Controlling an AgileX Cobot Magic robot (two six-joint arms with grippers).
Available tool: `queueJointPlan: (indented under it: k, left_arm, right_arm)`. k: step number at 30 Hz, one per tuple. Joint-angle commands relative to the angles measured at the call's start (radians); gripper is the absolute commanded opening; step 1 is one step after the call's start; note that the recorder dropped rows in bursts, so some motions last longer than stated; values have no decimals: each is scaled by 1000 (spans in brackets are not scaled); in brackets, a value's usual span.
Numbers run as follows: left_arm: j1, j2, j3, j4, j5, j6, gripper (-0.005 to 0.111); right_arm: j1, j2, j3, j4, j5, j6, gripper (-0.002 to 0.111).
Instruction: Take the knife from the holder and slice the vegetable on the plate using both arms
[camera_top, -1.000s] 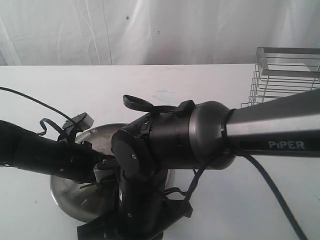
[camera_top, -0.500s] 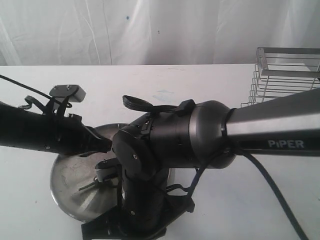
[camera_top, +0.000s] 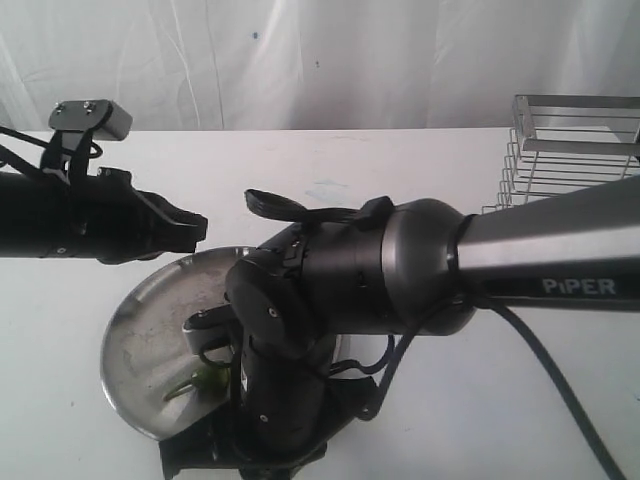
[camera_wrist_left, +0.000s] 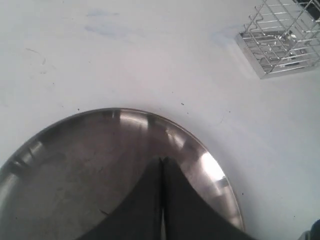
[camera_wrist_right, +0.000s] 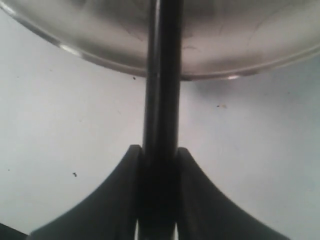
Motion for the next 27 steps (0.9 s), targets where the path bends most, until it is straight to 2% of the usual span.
queueJointPlan:
  k: [1, 7, 15, 27]
  left_arm:
    - [-7, -65, -3, -17, 5, -9, 0]
    - [-7, -84, 5, 115, -13, -3, 0]
    - [-7, -31, 71, 131, -36, 106, 0]
    - [-7, 85, 90, 109, -46, 107, 0]
  right_arm:
    - [-3, -58, -1, -52, -7, -15, 0]
    - [13, -105, -1, -41, 23, -6, 0]
    - [151, -51, 34, -66, -134, 178, 0]
    - [163, -28, 34, -178, -97, 310, 0]
